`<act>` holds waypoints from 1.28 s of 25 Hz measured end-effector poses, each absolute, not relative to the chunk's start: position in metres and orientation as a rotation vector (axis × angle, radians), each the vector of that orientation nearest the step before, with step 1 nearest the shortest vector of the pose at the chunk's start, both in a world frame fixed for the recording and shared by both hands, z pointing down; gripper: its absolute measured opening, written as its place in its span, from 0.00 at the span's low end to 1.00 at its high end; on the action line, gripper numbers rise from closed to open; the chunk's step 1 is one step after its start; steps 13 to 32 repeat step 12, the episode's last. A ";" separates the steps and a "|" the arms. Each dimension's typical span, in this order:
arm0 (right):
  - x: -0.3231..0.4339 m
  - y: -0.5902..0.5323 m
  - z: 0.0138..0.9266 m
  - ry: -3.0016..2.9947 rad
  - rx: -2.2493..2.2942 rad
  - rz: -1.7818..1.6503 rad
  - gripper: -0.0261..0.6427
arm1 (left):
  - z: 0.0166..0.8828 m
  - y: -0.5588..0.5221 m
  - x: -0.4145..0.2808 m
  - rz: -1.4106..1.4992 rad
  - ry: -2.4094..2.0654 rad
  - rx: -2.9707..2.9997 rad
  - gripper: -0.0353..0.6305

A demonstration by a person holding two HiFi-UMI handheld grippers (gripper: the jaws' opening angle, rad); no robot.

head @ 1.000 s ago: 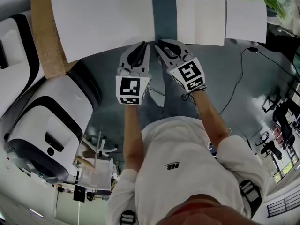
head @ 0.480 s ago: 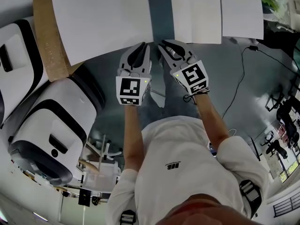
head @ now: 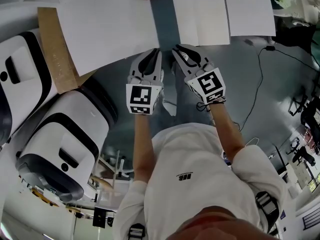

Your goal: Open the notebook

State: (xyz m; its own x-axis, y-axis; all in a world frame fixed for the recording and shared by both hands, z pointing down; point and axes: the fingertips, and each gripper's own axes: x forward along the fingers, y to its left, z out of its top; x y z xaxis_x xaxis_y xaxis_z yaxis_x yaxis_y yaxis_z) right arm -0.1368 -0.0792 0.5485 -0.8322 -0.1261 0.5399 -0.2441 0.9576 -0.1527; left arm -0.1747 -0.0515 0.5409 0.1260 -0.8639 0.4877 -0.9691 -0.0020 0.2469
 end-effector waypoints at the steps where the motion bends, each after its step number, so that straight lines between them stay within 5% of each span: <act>1: -0.135 -0.080 0.546 -2.562 0.272 0.291 0.08 | 0.538 -0.052 -0.173 0.267 -1.760 1.900 0.05; 32: -0.109 -0.085 0.519 -2.573 0.360 0.290 0.08 | 0.513 -0.056 -0.150 0.277 -1.727 1.962 0.05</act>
